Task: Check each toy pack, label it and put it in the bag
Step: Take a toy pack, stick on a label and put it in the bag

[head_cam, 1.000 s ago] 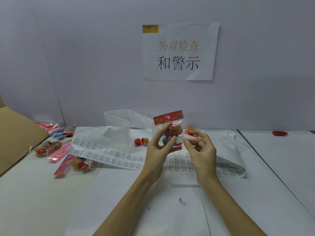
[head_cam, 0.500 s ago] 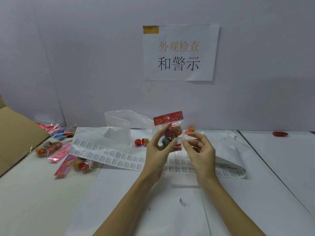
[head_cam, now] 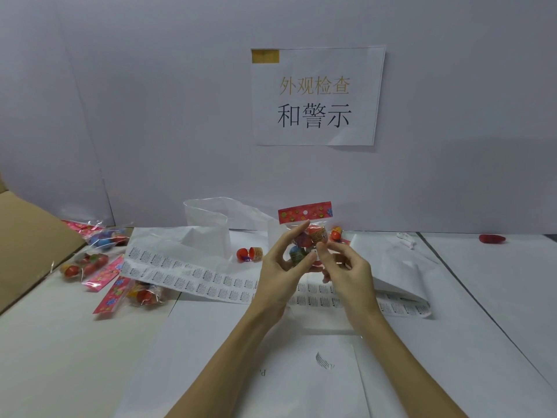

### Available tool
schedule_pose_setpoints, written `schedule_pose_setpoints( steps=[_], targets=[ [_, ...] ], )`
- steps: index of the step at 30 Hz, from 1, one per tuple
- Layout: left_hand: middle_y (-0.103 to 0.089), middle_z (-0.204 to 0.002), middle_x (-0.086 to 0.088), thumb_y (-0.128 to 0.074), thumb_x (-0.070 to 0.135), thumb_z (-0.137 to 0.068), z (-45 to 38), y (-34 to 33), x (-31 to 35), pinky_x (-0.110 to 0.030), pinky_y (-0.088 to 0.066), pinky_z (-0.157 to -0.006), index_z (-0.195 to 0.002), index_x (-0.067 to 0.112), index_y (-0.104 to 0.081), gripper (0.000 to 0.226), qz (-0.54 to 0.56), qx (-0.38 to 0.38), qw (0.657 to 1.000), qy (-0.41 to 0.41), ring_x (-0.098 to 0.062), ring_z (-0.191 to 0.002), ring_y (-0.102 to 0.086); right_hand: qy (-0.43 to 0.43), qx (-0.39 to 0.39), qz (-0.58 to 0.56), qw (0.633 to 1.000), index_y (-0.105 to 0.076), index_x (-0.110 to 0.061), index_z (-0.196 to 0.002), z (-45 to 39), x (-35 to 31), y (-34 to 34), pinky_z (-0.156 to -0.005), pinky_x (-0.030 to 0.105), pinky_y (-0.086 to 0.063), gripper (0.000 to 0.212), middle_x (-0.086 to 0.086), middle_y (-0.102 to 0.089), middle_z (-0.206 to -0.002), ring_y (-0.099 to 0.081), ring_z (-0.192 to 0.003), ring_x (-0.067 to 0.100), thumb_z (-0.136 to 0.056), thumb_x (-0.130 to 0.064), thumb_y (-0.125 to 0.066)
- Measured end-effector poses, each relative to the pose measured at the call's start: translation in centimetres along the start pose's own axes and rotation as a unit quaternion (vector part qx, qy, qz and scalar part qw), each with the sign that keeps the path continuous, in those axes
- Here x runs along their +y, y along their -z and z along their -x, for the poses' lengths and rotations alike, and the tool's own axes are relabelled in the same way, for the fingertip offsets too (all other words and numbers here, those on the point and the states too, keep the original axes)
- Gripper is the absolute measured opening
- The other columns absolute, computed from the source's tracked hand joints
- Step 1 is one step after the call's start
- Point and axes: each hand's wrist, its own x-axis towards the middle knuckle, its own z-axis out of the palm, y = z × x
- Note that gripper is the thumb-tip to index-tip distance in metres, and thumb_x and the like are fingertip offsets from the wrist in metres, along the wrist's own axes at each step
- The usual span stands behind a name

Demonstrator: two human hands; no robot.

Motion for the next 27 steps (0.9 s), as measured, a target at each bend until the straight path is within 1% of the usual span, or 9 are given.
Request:
schedule_pose_setpoints(
  steps=[4,7,11,15,18,20,23,25,27],
  targets=[
    [-0.07,-0.13,0.007,-0.079,0.021,-0.093,0.1,0.0,0.2,-0.037,-0.061,-0.093,-0.141,0.04,-0.061,0.054,0.003,-0.02,1.0,-0.003,-0.023,-0.115,-0.072,-0.018,-0.025,-0.053,0.998,-0.08,-0.024,-0.098,0.0,-0.2,0.3,-0.064,0.022,-0.054,0.032,0.004,-0.072,-0.079,-0.057,-0.062,0.01,-0.085,-0.052,-0.074],
    [-0.068,-0.135,0.004,-0.08,0.021,-0.093,0.0,0.1,0.2,-0.041,-0.059,-0.098,-0.143,0.04,-0.059,0.057,0.009,-0.026,1.0,0.002,-0.025,-0.118,-0.071,-0.053,-0.057,-0.128,0.989,-0.081,-0.017,-0.1,0.0,-0.3,0.8,-0.07,0.026,-0.052,0.027,0.009,-0.066,-0.081,-0.052,-0.068,0.017,-0.088,-0.04,-0.074],
    [-0.068,-0.134,0.005,-0.08,0.019,-0.092,-0.1,0.5,0.1,-0.038,-0.059,-0.098,-0.143,0.04,-0.059,0.059,0.025,-0.026,0.999,0.008,-0.023,-0.119,-0.07,-0.081,-0.082,-0.175,0.978,-0.08,-0.013,-0.105,-0.1,-0.4,0.7,-0.071,0.024,-0.055,0.026,0.012,-0.068,-0.086,-0.055,-0.07,0.017,-0.092,-0.034,-0.071],
    [-0.07,-0.131,0.009,-0.082,0.024,-0.09,-0.1,0.6,0.3,-0.032,-0.06,-0.094,-0.14,0.042,-0.061,0.057,0.017,-0.017,1.0,0.007,-0.019,-0.119,-0.07,-0.063,-0.081,-0.1,0.99,-0.077,-0.018,-0.11,0.1,-0.3,0.4,-0.074,0.024,-0.056,0.031,0.008,-0.077,-0.094,-0.06,-0.076,0.019,-0.089,-0.041,-0.074],
    [-0.069,-0.13,0.011,-0.082,0.028,-0.09,-0.1,0.4,0.2,-0.036,-0.061,-0.091,-0.143,0.046,-0.057,0.062,0.011,-0.026,1.0,0.001,-0.02,-0.117,-0.071,-0.065,-0.084,-0.109,0.988,-0.078,-0.021,-0.108,0.1,-0.4,0.6,-0.075,0.024,-0.055,0.031,0.004,-0.077,-0.094,-0.063,-0.082,0.019,-0.085,-0.041,-0.076],
    [-0.067,-0.133,0.013,-0.082,0.035,-0.089,-0.2,0.3,0.4,-0.033,-0.062,-0.087,-0.148,0.055,-0.046,0.071,0.004,-0.003,1.0,-0.015,-0.018,-0.115,-0.072,-0.067,-0.065,-0.115,0.989,-0.078,-0.023,-0.109,0.0,-0.6,0.6,-0.076,0.024,-0.054,0.033,0.001,-0.078,-0.096,-0.067,-0.084,0.015,-0.08,-0.04,-0.079],
    [-0.063,-0.135,0.002,-0.083,0.043,-0.085,-0.7,0.9,0.7,-0.037,-0.06,-0.091,-0.151,0.063,-0.027,0.088,-0.005,0.087,0.996,-0.018,-0.021,-0.114,-0.071,-0.03,-0.043,-0.076,0.996,-0.079,-0.026,-0.103,-0.4,-0.9,1.4,-0.066,0.017,-0.053,0.022,-0.005,-0.078,-0.087,-0.065,-0.071,0.003,-0.082,-0.029,-0.085],
    [-0.066,-0.13,0.004,-0.084,0.044,-0.084,-0.8,1.7,0.9,-0.033,-0.057,-0.094,-0.149,0.054,-0.036,0.082,-0.03,0.133,0.991,-0.011,-0.016,-0.116,-0.069,0.001,-0.071,-0.008,0.997,-0.079,-0.028,-0.099,-0.6,-1.0,2.1,-0.062,0.012,-0.05,0.015,-0.011,-0.078,-0.086,-0.066,-0.069,-0.002,-0.085,-0.025,-0.085],
    [-0.073,-0.118,0.007,-0.082,0.044,-0.085,-1.0,2.5,0.8,-0.029,-0.059,-0.091,-0.136,0.039,-0.061,0.056,-0.051,0.14,0.989,0.01,-0.015,-0.112,-0.07,0.011,-0.104,0.025,0.994,-0.08,-0.028,-0.095,-0.5,-0.9,2.2,-0.063,0.011,-0.049,0.011,-0.011,-0.077,-0.086,-0.067,-0.071,-0.002,-0.085,-0.028,-0.084]
  ],
)
